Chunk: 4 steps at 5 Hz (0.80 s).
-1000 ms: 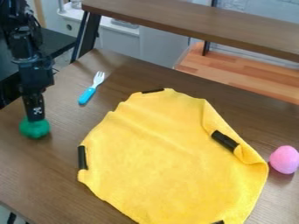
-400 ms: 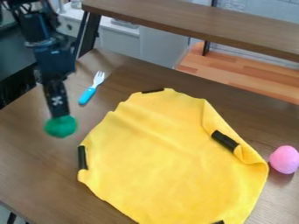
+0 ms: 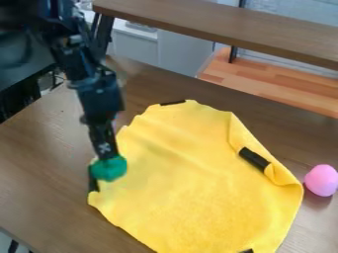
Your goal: Put the green figure on the bottom edge of the cloth
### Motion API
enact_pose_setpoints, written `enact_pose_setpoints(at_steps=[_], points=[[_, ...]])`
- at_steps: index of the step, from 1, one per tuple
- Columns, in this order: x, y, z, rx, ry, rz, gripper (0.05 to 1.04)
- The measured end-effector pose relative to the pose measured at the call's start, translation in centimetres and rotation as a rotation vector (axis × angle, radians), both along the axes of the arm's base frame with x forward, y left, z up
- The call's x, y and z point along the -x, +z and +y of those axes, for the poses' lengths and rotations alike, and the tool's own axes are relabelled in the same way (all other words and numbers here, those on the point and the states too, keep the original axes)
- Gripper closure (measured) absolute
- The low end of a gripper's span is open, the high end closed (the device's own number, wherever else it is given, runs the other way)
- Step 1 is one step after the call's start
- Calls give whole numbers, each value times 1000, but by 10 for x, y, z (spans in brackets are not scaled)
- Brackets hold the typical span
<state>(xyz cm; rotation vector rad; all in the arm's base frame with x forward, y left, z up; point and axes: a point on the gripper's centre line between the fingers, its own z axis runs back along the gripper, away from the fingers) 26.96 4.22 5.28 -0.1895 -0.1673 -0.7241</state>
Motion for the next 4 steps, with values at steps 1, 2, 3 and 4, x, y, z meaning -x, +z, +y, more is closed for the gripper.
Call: enact_pose_setpoints(at_steps=[1,2,3,4], points=[[-16,-4,-9,0,33,-52,805],[-36,-8,-17,0,59,-80,771],[-43,-8,-13,-30,84,-96,447],[-36,-9,-13,-30,72,-52,184]])
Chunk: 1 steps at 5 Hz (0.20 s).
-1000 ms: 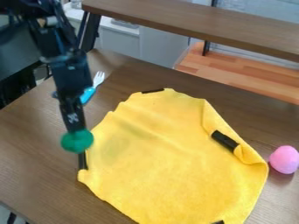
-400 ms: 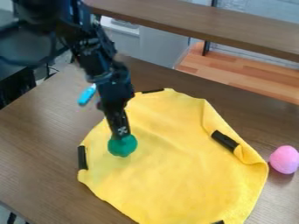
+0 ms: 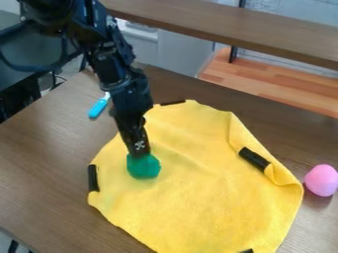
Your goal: Put the green figure on the bottom edge of the cloth
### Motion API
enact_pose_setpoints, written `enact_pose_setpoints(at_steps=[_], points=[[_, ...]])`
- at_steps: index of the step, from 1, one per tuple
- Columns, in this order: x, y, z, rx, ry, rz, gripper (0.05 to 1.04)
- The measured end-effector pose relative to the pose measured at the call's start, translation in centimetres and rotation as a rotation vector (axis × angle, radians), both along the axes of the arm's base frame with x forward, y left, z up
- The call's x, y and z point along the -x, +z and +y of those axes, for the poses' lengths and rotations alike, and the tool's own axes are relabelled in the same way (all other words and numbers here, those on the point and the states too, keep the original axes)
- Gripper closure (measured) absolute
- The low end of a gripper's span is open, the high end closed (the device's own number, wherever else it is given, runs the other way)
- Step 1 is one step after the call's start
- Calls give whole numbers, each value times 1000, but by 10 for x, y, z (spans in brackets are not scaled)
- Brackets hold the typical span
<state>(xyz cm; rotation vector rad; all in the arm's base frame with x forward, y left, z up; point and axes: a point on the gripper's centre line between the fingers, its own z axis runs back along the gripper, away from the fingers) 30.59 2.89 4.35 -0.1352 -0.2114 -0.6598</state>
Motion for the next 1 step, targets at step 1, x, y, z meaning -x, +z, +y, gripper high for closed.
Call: enact_pose_setpoints(at_steps=[1], points=[[-9,40,-2,62,-13,-59,79]])
